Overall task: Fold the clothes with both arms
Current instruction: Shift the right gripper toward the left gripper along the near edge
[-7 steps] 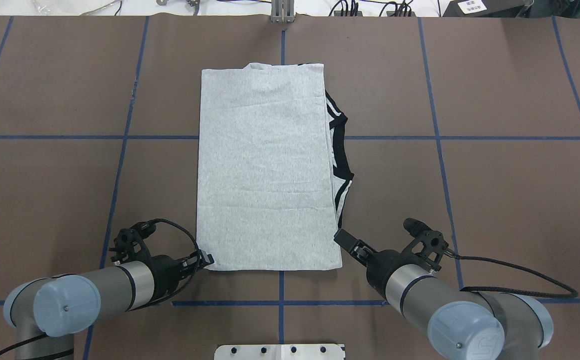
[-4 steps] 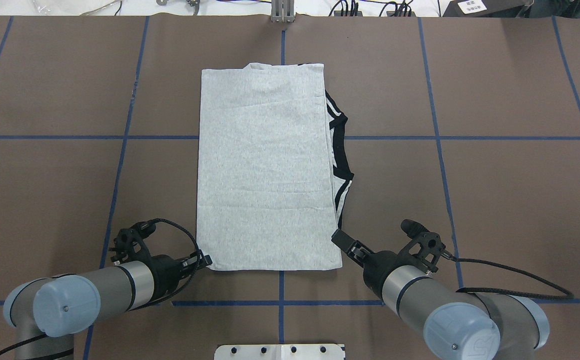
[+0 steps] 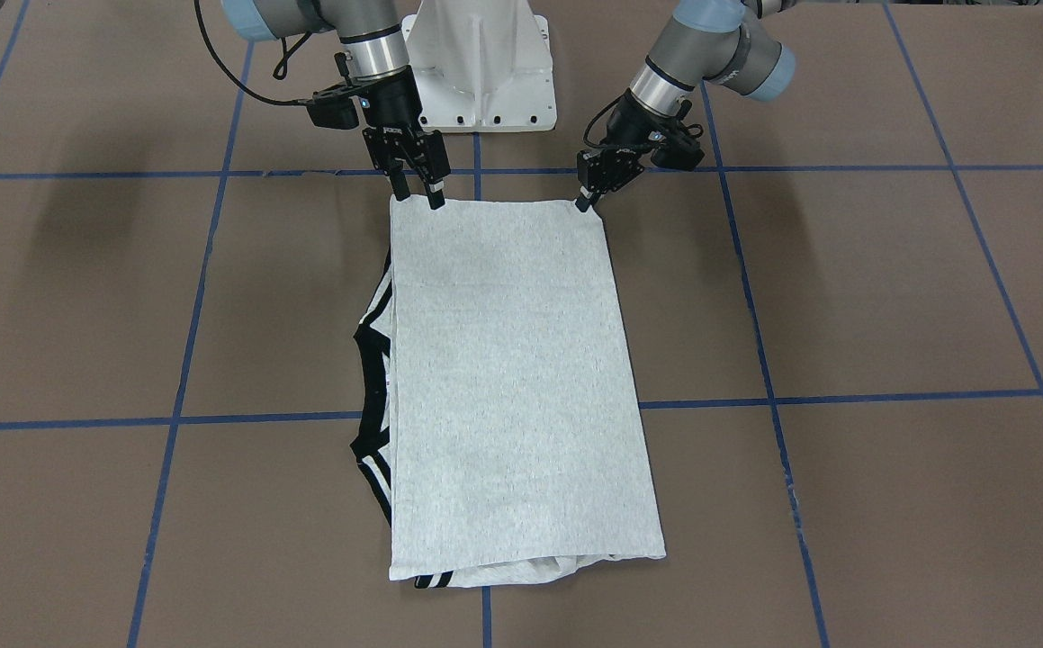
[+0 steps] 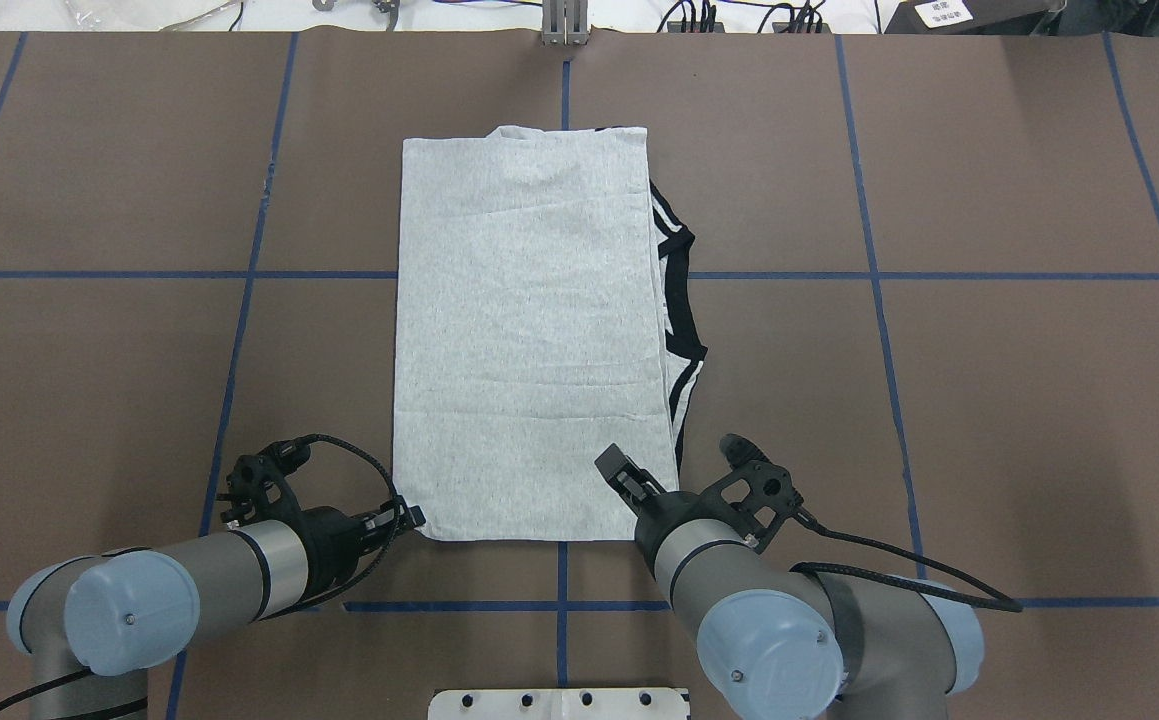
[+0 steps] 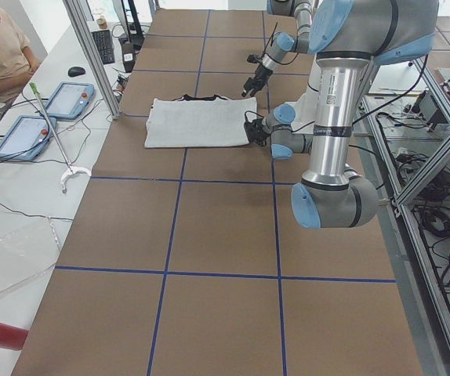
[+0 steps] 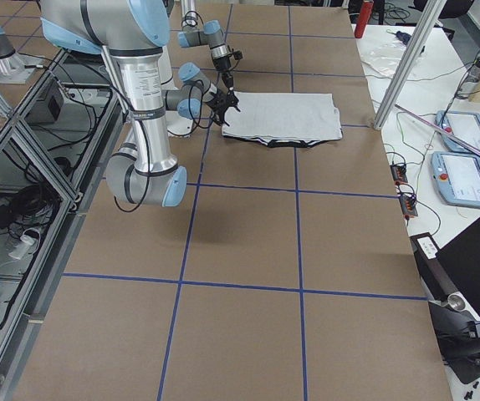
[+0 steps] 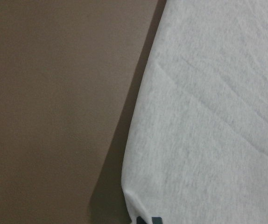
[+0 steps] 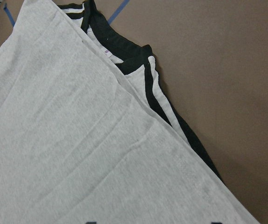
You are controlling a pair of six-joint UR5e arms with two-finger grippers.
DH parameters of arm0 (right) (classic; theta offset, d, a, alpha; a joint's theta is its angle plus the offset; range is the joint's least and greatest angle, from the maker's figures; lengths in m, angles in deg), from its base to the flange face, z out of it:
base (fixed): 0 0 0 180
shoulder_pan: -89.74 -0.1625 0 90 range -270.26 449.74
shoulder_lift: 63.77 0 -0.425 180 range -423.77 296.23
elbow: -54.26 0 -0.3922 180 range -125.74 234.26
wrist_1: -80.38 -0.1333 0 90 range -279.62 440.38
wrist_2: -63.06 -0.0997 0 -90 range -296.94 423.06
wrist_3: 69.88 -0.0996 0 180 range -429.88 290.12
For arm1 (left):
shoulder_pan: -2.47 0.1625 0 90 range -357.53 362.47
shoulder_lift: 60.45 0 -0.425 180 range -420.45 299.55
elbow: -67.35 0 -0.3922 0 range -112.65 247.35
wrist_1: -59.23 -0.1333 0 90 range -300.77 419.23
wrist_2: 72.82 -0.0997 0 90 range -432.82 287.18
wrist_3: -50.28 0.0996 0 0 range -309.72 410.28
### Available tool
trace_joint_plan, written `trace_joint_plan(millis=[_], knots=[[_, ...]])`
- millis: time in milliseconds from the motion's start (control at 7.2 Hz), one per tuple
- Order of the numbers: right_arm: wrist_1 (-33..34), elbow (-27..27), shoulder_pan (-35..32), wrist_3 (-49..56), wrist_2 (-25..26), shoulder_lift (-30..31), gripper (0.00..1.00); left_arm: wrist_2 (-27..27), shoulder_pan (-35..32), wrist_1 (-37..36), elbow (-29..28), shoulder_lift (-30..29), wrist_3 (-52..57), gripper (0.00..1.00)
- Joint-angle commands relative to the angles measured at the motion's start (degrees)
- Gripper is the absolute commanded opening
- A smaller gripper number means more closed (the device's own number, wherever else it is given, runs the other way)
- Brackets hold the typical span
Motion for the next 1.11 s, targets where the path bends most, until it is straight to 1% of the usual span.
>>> trace_joint_plan(millis=[0,973], knots=[[0.15,-4.10,-0.02,-0.81,-0.01,-0.85,0.84,-0.50,0.00,0.03,0.14,0.07,-0.02,0.00],[-0.02,-4.65,2.70,-1.51,0.25,-0.58,0.86,-0.33,0.00,0.38,-0.04,-0.02,0.06,0.00]])
